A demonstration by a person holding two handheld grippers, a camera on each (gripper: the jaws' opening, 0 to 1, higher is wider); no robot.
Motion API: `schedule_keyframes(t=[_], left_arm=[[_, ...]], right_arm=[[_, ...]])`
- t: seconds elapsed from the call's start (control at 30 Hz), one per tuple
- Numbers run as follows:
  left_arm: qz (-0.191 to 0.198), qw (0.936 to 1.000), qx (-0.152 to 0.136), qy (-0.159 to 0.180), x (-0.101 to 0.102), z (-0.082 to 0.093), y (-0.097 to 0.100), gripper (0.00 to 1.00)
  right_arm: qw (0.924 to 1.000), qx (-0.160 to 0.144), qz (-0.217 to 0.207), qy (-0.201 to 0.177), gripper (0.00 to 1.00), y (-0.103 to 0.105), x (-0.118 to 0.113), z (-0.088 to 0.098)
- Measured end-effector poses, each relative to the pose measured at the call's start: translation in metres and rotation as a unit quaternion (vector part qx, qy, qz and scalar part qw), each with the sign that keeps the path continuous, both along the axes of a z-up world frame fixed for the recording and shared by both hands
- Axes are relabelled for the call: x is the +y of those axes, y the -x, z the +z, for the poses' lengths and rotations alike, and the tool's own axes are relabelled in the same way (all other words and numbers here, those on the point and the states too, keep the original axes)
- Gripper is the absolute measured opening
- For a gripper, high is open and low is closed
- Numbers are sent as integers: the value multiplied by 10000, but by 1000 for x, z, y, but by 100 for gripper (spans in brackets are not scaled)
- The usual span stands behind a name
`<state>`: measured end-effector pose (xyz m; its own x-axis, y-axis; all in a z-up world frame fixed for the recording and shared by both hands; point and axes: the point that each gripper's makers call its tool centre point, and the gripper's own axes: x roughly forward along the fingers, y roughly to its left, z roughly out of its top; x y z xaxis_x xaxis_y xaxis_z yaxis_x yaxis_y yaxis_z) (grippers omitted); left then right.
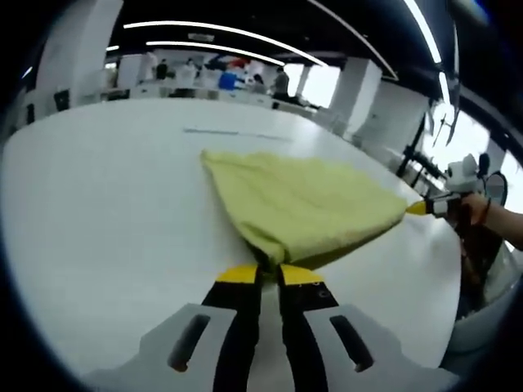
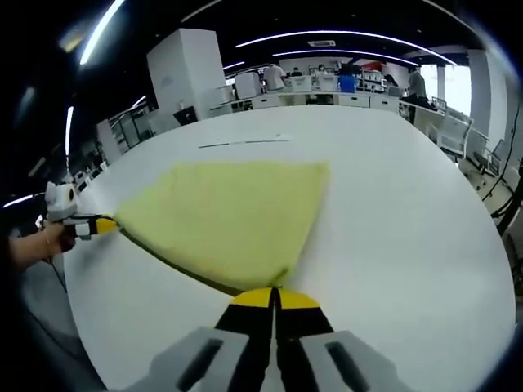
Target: Fold the garment on the visible template until the final outline fits inside the template.
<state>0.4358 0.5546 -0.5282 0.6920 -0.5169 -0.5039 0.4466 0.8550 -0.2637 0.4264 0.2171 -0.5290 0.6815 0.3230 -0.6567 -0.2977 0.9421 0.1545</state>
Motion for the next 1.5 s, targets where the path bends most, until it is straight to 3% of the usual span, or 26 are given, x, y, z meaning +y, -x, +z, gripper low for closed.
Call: schedule_keyframes(t=[0.17,0.63,0.77,1.07,1.13,1.5], left_arm=[[-6,9999,-89,87,-1,7,2,0],[-211,9992,-217,-251,22,10,-1,0],[-288,9990,-182,-285,19,9,2,0],[-272,9990,-77,-338,18,4,3,0],[-269,9991,-69,-335,19,4,4,0],[-265,9992,-5,-311,20,3,5,0]], right_arm=[[10000,-21,-12,45,0,-2,-4,1],[9993,-17,-43,362,0,4,-22,3],[9993,12,-33,379,0,6,-24,2],[9998,129,139,44,0,11,-6,2],[9998,154,106,-37,6,11,-3,2],[9996,34,117,-272,4,0,5,3]])
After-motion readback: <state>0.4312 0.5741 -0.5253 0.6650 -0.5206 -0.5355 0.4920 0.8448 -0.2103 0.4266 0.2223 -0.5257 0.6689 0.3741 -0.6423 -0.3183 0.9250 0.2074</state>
